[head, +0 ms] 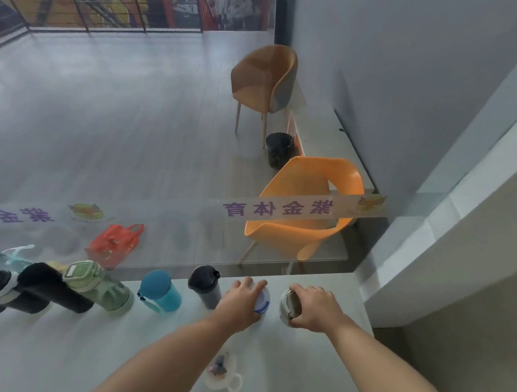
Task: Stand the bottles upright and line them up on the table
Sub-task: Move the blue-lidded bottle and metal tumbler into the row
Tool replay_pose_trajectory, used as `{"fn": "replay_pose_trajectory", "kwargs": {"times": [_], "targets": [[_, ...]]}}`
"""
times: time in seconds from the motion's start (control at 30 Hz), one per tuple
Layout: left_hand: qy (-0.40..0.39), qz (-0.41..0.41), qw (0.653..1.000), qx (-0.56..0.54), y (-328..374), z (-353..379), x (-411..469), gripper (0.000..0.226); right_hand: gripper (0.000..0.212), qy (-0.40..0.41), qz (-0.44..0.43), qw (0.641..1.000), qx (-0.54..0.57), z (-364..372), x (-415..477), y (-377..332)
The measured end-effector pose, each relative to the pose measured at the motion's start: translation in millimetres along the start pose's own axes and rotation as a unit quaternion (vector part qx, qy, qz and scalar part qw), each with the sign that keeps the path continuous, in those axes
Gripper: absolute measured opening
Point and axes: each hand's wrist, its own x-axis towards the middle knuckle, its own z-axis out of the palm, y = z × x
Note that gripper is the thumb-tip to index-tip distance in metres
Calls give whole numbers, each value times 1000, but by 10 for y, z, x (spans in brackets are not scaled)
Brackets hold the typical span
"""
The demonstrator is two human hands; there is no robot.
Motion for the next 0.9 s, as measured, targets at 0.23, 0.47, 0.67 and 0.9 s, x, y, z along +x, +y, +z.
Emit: {"fn": "replay_pose_trajectory", "kwargs": {"times": [0.23,0.47,0.67,0.9], "targets": [[-10,-15,1000,-9,44,-117,374,79,82,-28,18,999,14,8,270,124],[-14,-32,999,7,10,-129,465,80,88,-35,24,999,5,-95,468,165],[-7,-36,999,8,-25,-76,455,82,85,-32,39,999,14,-132,551,195],[17,-12,999,24,-50,-26,397,97,87,-27,53,998,1,-95,570,162]]}}
